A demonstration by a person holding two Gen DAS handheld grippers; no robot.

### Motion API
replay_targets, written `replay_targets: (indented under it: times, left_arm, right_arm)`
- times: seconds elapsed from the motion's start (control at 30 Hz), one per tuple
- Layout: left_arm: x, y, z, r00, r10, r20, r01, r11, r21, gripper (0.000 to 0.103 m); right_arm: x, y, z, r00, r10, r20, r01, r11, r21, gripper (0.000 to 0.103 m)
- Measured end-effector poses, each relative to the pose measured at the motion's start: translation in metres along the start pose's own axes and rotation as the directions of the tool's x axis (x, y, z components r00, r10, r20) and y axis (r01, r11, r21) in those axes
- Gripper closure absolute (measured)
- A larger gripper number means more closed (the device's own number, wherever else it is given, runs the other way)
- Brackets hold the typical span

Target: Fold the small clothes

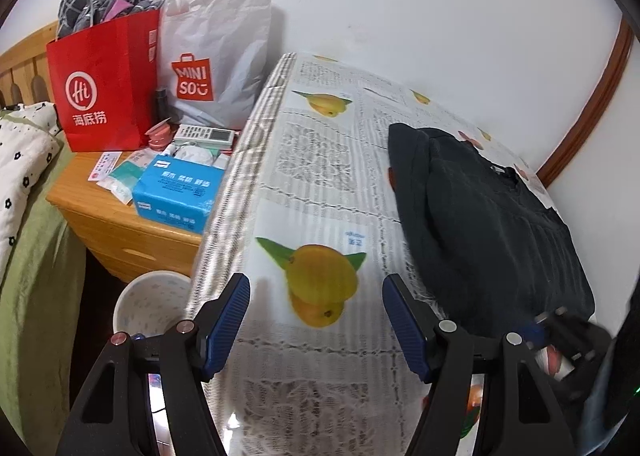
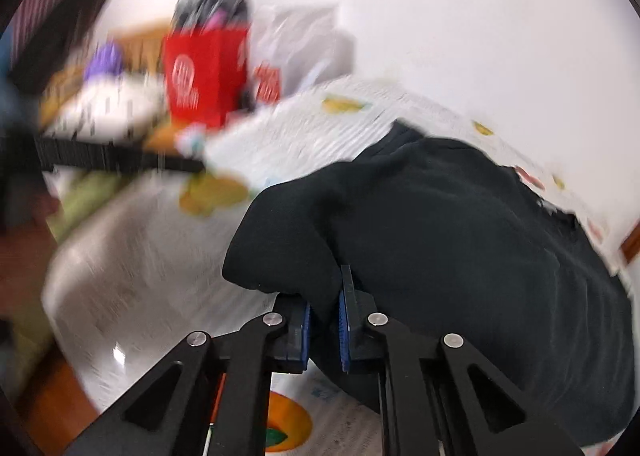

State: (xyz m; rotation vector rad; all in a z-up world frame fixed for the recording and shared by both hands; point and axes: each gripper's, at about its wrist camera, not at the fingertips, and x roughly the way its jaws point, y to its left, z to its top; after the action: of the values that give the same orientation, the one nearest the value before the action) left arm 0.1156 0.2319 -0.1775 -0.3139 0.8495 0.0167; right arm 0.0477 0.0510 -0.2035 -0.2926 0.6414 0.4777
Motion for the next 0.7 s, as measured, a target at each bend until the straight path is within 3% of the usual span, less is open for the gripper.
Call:
replay_targets:
  times: [0.1,0.17,0.23,0.33,0.47,0.53,0.63,0.7]
  left_arm:
    - [0.002,-0.014,-0.002,1.000,-0.013,-0.004,0.013,0.999,0.029,0.037]
    - [0.005,-0.025,-0.003,1.000,-0.030,-0.004,0.031,0.998,0.046,0.037]
    - [0.007,-0.039,-0.004,0.998,-0.061,-0.004,0.061,0.996,0.064,0.037]
    - [0.010,-0.060,-0.007,0.994,-0.106,-0.009,0.106,0.990,0.091,0.037]
    - [0.014,-0.098,-0.015,0.988,-0.150,-0.029,0.153,0.976,0.158,0.035]
    - [0.015,-0.117,-0.022,0.985,-0.171,-0.039,0.175,0.965,0.197,0.032]
    - [0.017,-0.148,-0.033,0.976,-0.207,-0.060,0.216,0.942,0.258,0.029]
    - [0.019,-0.167,-0.042,0.971,-0.228,-0.077,0.240,0.923,0.300,0.026]
  right_arm:
    - [-0.033,-0.039,0.006,0.994,0.014,0.110,-0.031,0.987,0.156,0.094]
    - [-0.052,-0.069,0.002,0.985,0.022,0.170,-0.069,0.958,0.278,0.094]
    - [-0.063,-0.103,-0.008,0.977,0.018,0.214,-0.106,0.907,0.406,0.094]
    - [-0.072,-0.137,-0.029,0.970,-0.037,0.241,-0.098,0.846,0.524,0.094]
    - [-0.067,-0.173,-0.060,0.976,-0.088,0.200,-0.062,0.766,0.639,0.094]
    - [-0.062,-0.184,-0.072,0.981,-0.114,0.157,-0.017,0.756,0.655,0.094]
    - [-0.052,-0.200,-0.093,0.990,-0.083,0.111,-0.017,0.722,0.692,0.094]
    - [-0.044,-0.207,-0.100,0.995,-0.054,0.081,-0.017,0.720,0.694,0.094]
